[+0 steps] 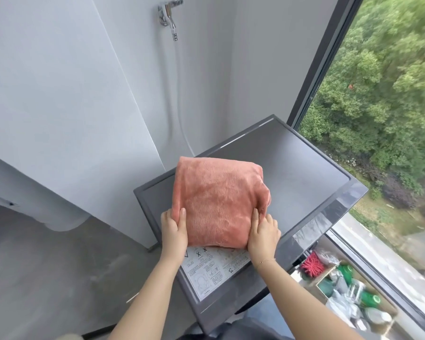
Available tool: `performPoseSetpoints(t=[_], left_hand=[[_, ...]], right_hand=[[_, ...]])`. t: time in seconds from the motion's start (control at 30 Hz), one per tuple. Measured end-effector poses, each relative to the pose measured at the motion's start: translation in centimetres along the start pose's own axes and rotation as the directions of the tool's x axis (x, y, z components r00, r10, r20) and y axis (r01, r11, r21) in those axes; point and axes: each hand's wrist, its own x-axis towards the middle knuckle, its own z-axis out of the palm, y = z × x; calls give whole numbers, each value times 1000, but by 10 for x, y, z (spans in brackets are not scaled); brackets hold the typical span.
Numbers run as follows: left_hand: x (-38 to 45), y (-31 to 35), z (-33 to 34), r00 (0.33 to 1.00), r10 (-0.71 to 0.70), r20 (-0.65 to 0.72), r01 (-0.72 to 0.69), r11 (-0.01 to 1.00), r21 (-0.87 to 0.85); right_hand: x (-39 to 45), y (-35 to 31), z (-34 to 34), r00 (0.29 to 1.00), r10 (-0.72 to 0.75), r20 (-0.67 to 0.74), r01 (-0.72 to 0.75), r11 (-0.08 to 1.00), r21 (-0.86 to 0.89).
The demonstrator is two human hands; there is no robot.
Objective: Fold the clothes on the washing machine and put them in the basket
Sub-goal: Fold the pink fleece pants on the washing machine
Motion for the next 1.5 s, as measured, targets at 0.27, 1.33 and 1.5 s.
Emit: performPoseSetpoints(t=[0.27,1.33,1.5], left_hand=[[20,29,-25,981,-174,81,181,979,-90],[-45,75,53,581,-129,804,290,955,-56],[-116,85,99,427,-63,902,220,975,-37]], right_hand=[[22,-9,-31,928,252,276,-366,757,541],[-85,40,-148,918,381,109,-279,425,861],[-150,88,-196,842,539,-38,-198,374,906]])
